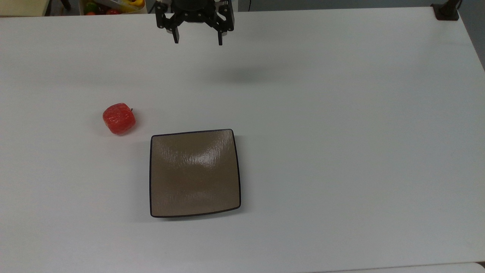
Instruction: Apples placed on a ceramic plate
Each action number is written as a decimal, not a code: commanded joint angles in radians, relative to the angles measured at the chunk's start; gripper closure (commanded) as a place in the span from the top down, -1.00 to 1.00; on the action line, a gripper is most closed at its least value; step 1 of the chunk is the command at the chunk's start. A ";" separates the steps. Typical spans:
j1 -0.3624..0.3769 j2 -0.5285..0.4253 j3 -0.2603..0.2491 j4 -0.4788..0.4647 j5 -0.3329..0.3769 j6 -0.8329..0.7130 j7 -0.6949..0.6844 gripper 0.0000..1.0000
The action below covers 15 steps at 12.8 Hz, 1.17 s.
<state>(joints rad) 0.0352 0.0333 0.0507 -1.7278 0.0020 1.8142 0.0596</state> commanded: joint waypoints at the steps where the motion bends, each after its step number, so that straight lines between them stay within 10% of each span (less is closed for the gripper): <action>1: 0.011 -0.035 -0.012 -0.038 -0.010 0.008 -0.042 1.00; 15: 0.006 -0.024 -0.049 -0.035 -0.043 0.019 -0.142 1.00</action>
<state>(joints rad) 0.0335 0.0320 0.0430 -1.7354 -0.0248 1.8141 -0.0037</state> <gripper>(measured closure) 0.000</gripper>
